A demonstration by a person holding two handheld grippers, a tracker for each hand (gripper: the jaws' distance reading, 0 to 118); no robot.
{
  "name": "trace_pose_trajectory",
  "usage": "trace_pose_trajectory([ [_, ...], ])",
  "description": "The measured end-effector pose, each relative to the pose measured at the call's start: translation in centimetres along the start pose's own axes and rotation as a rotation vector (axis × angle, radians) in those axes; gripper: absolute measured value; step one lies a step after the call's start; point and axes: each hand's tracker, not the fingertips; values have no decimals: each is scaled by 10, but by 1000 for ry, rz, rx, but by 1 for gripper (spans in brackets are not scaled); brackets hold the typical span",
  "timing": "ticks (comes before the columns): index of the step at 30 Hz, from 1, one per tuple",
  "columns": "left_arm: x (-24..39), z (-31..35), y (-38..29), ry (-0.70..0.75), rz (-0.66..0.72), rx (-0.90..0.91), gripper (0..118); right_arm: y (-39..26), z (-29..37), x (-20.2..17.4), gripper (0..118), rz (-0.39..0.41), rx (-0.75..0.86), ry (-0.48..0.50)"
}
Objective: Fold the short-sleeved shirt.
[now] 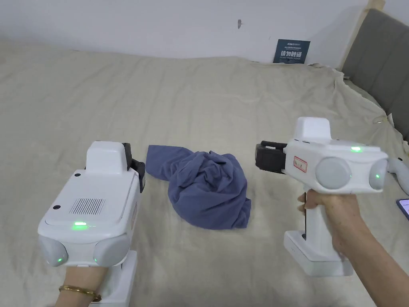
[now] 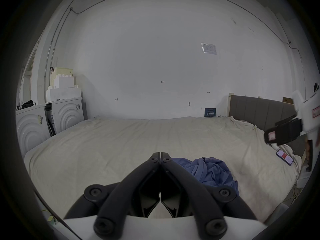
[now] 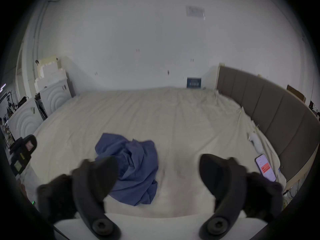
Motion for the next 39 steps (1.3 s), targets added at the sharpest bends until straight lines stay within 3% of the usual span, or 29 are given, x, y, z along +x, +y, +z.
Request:
trace_pose_trajectory([
  [2,-1,0,1,-2,3,2,0,3,-22,1,106,-38,-87,2],
  [7,-5,-2,4,-5,22,0,0,-15,-89,3,105,-82,-393,-19],
  [10,-9,-3,2,-3,29,-4,0,-40,-117,-1,101,-79,-487,-31],
  [16,-13,-8,-6,-2,25,-31,0,-70,-147,-10,68,-112,-511,-85],
  [18,-14,-10,-9,-3,32,-42,0,-77,-154,-9,47,-121,-515,-87],
  [20,-15,-13,-12,-1,31,-53,0,-79,-156,-11,34,-135,-505,-76],
  [22,-15,-15,-15,-2,28,-69,0,-79,-150,-20,4,-122,-488,-70],
  [26,-17,-24,-19,9,53,-119,0,-76,-152,-24,4,-89,-496,-68],
  [28,-21,-35,-19,8,101,-161,13,-73,-149,-19,4,-96,-499,-63],
  [29,-23,-42,-17,-12,128,-189,27,-70,-146,-16,3,-119,-503,-54],
  [30,-26,-52,-14,-16,151,-223,57,-68,-144,-13,3,-132,-500,-42],
  [31,-28,-60,-12,-26,164,-250,80,-66,-141,-11,3,-131,-494,-38],
  [33,-32,-84,-4,-40,186,-303,115,-60,-131,-9,3,-119,-466,-29],
  [39,-36,-177,22,-53,221,-487,118,-49,-111,-8,3,-112,-423,10],
])
